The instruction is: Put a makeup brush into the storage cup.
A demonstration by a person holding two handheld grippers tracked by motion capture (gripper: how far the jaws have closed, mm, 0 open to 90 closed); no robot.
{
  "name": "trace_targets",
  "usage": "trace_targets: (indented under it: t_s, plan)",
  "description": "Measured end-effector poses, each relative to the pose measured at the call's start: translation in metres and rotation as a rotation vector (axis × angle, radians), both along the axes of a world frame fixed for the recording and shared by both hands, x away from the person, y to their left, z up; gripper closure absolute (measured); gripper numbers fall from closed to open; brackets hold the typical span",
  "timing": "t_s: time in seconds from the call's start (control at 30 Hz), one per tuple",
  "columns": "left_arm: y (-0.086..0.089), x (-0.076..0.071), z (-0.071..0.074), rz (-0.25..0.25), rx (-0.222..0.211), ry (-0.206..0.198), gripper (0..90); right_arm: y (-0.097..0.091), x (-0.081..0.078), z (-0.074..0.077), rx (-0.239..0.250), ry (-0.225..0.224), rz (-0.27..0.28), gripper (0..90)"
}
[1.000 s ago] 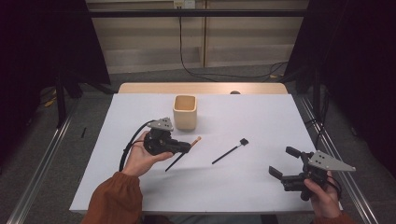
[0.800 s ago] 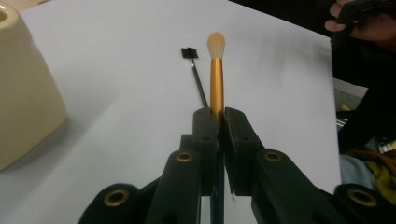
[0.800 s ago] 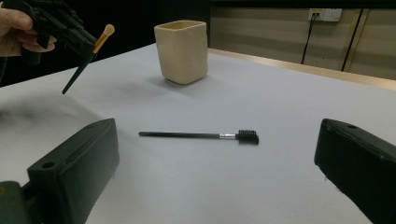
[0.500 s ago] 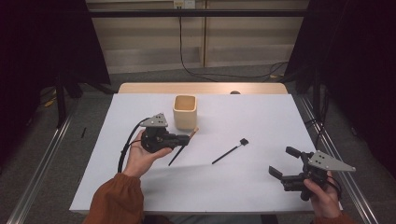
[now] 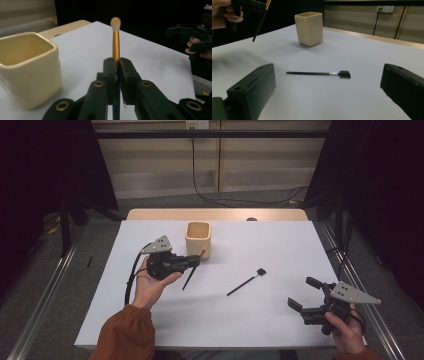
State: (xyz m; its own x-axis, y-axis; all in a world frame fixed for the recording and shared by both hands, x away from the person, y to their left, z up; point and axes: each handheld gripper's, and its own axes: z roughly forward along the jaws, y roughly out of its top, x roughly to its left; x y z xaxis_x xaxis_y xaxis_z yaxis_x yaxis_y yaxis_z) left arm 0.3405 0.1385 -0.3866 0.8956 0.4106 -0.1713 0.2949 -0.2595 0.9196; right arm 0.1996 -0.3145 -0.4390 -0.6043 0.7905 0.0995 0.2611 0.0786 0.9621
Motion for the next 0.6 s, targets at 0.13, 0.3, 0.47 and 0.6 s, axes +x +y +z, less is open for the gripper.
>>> trace_targets:
  t_s: [0.13, 0.3, 0.47, 0.6]
  plan:
    - [0.000, 0.000, 0.002, 0.004, -0.034, -0.005, 84.1, 0.000, 0.000, 0.000, 0.004, -0.004, -0.002, 0.0]
    - [0.000, 0.001, 0.006, 0.015, -0.033, -0.020, 84.1, 0.000, 0.000, 0.000, 0.019, -0.010, -0.006, 0.0]
    - [0.000, 0.004, 0.013, 0.020, -0.041, -0.034, 84.1, 0.000, -0.001, 0.001, 0.031, -0.009, -0.015, 0.0]
    - [0.000, 0.007, 0.019, 0.031, -0.053, -0.046, 84.1, 0.000, -0.001, 0.001, 0.032, -0.012, -0.014, 0.0]
